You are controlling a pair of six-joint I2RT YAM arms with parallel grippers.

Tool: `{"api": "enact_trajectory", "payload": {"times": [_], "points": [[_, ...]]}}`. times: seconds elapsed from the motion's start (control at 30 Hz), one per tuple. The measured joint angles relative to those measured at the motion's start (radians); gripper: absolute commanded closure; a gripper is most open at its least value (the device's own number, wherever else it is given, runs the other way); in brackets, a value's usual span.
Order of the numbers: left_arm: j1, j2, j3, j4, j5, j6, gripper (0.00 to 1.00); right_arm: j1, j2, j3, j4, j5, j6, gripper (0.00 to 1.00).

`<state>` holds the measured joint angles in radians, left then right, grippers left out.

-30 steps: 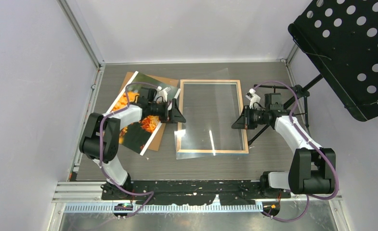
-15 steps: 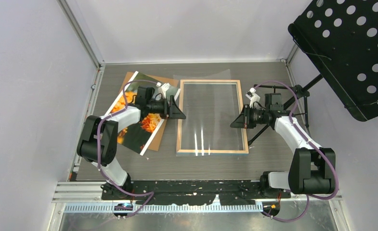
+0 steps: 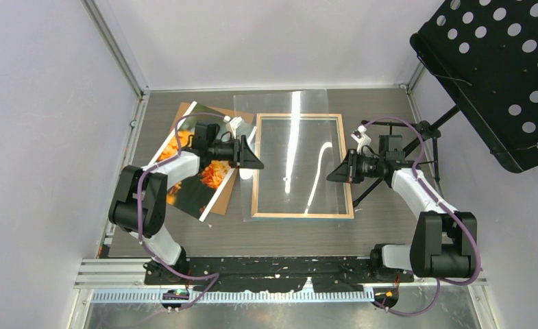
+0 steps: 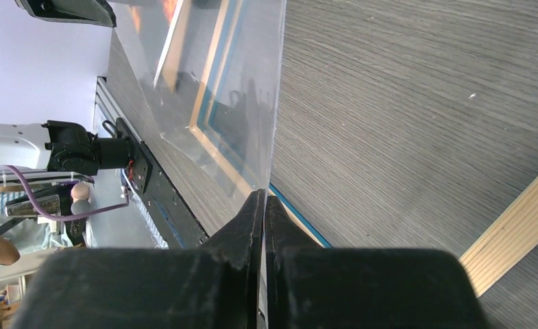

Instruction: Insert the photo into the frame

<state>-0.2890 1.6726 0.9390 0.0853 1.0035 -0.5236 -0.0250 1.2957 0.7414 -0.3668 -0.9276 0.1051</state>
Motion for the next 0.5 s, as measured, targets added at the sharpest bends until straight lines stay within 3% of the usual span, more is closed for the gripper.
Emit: {"api": "enact_trajectory", "payload": {"times": [0.23,0.5], "points": [[0.018,-0.033,0.0,-0.025,0.013,0.014,0.53,-0.032,-0.026,-0.023,0.012,-0.002,0.003,0.94],[0.072,-0.061,-0.005,-0.023,0.013,0.008,0.54,-0.066,-0.059,-0.075,0.057,0.001,0.046,0.94]]}}
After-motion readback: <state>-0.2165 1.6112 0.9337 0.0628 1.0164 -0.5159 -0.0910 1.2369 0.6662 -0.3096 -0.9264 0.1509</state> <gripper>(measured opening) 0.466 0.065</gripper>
